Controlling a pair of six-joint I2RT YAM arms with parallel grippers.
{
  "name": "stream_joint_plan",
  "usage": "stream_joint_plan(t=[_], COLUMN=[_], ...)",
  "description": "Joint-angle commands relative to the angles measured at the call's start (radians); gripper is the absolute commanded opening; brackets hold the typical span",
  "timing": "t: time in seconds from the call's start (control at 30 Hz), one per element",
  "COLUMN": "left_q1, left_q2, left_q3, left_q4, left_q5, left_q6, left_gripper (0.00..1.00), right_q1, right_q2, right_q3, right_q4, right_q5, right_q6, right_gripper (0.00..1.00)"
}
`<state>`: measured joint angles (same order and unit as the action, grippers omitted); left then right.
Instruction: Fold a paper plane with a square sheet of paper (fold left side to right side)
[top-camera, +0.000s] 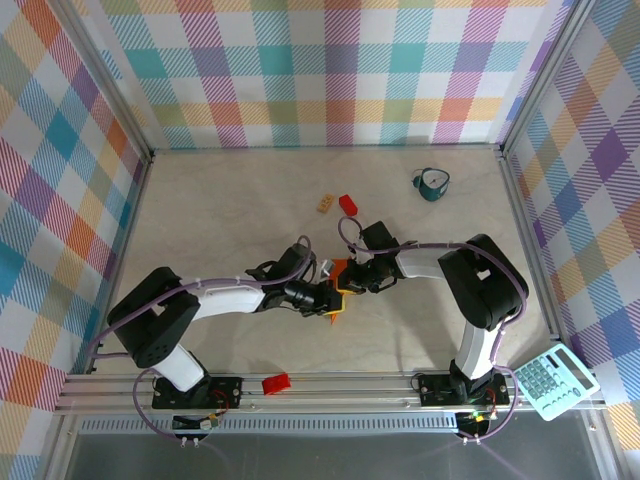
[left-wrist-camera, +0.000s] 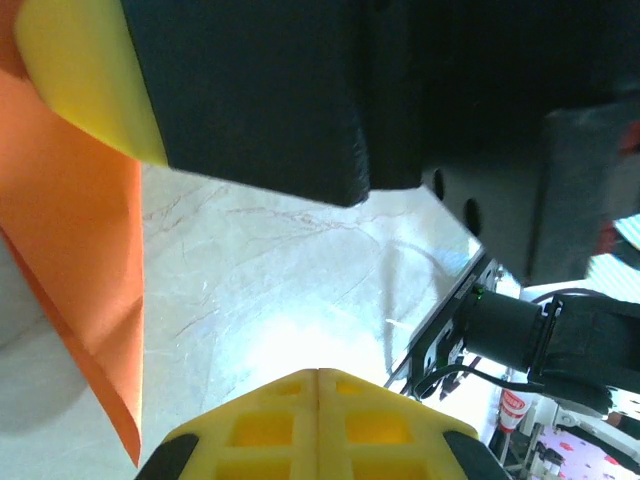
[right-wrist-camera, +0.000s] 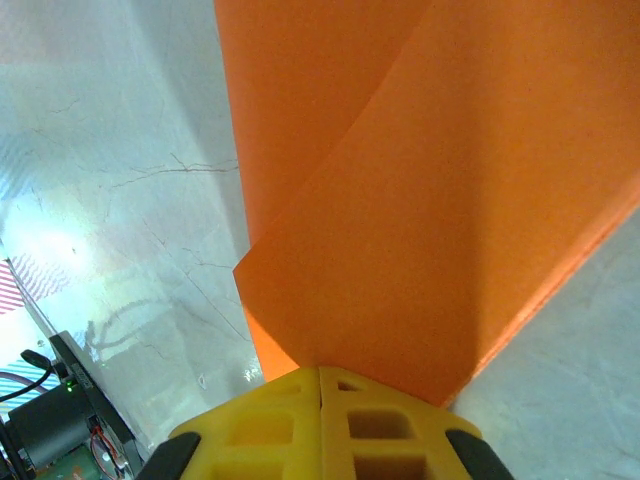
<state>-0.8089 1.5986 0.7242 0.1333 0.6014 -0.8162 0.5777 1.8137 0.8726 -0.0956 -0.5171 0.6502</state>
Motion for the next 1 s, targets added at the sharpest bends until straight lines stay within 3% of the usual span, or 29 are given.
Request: stream_joint_plan(t=[0.0, 0.97], left_q1=[-0.019, -0.023], left_q2=[0.028, 0.115], left_q3=[-0.006, -0.080], left_q4=[0.003, 0.094], left_q5=[0.031, -0.005], left_q6=[-0.023, -0.052], left_gripper=[0.01, 0.00], right_q1=[0.013, 0.021], right_q2=[0.058, 0.072], right_q3=[-0.018, 0.009], right_q4=[-0.121, -0.177], right_q5=[0.077, 0.110], right_q6=[-0.007, -0.026], right_gripper=[0.01, 0.01])
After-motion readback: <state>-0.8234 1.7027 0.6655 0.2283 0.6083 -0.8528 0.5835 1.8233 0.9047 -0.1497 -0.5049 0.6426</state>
